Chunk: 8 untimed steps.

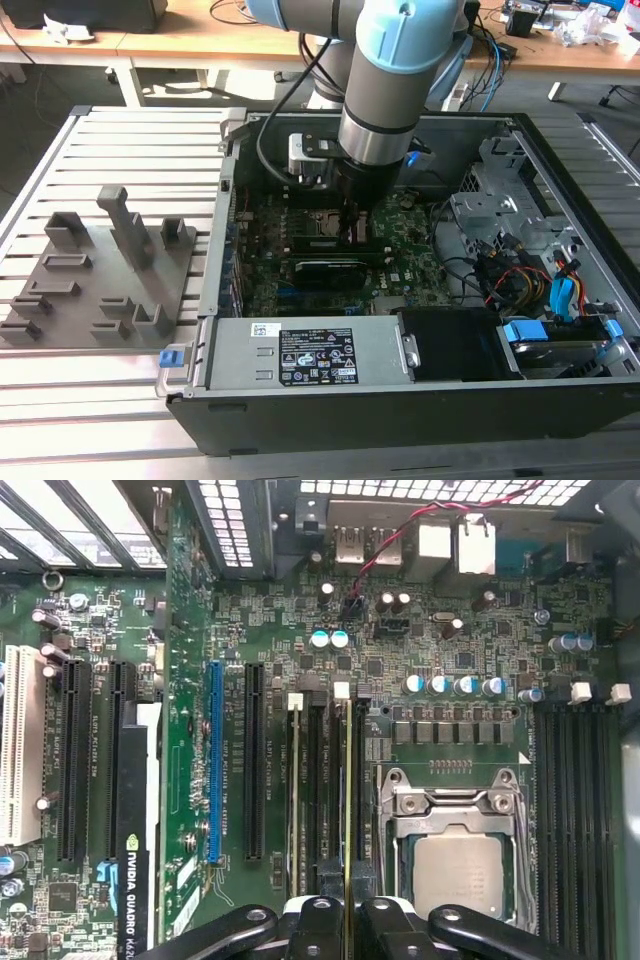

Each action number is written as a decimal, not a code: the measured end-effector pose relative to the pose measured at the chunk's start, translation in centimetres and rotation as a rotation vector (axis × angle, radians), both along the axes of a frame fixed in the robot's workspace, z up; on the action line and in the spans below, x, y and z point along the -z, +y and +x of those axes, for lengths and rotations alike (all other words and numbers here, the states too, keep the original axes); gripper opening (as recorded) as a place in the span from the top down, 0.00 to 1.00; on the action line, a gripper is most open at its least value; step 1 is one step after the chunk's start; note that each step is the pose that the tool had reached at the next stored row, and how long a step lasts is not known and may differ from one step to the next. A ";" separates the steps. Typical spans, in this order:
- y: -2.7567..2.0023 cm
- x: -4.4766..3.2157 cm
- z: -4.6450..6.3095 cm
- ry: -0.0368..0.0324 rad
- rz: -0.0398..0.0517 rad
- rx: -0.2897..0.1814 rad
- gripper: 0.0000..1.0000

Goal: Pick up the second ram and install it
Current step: 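Insert the second ram into the second slot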

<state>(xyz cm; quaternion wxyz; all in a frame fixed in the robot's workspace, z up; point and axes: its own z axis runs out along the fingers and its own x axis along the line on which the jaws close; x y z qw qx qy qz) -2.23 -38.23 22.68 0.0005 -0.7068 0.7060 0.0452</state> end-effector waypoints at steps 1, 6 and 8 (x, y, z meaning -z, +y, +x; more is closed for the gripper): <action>0.01 0.01 0.0 0.0000 0.0001 -0.002 0.86; 0.02 0.06 0.0 0.0000 0.0000 -0.006 0.86; 0.02 0.10 0.0 0.0000 0.0000 -0.006 0.86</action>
